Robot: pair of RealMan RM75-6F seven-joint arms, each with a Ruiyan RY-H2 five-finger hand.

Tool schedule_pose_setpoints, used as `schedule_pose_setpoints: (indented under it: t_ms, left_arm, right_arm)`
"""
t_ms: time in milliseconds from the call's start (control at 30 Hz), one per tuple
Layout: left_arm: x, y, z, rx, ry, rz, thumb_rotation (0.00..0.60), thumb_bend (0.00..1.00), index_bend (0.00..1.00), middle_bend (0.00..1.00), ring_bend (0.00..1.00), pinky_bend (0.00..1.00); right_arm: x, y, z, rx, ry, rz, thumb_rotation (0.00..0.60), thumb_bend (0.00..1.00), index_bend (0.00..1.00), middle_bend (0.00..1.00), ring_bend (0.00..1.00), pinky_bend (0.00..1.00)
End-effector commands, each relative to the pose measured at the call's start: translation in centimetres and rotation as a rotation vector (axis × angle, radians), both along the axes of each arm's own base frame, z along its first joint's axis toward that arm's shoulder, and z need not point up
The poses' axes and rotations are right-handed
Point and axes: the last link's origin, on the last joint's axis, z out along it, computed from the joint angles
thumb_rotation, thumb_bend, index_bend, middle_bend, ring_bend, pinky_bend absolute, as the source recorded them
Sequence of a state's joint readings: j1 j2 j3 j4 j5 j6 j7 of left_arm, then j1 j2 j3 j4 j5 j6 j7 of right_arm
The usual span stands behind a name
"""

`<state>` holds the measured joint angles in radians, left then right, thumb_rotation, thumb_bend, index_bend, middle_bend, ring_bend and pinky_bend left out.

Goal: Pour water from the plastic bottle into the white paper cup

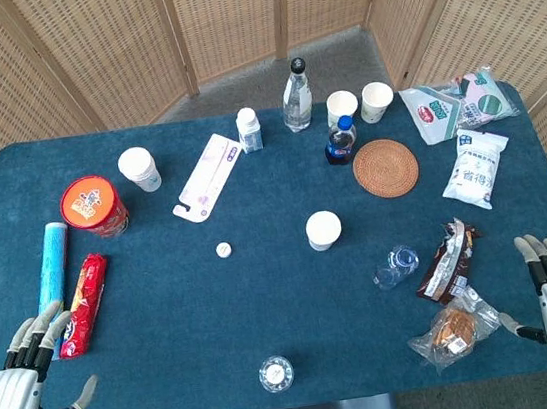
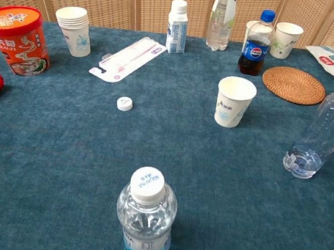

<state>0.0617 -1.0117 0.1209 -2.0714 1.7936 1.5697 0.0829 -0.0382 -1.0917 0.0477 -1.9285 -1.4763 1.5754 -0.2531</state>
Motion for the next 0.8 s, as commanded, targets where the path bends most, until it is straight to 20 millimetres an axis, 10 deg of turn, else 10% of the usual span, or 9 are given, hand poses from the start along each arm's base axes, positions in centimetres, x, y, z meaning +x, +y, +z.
schedule_pose_setpoints:
  t_ms: [33, 800]
  left_arm:
    - [-0.1, 0.1, -0.1, -0.004, 0.0, 0.006, 0.443, 0.39, 0.05, 0.01, 0.0, 0.0]
    - [0.5, 0.6, 0.5, -0.001, -0.017, -0.026, 0.447, 0.39, 0.05, 0.01, 0.0, 0.0]
  right_arm:
    - [0.0, -0.1, 0.1, 0.0, -0.002, -0.002, 0.6, 0.14, 0.0, 0.0, 0.0, 0.0]
    - [-1.1, -3.9, -2.1, 0.144, -0.366, 0.08, 0.6, 0.14, 0.0, 0.0, 0.0, 0.0]
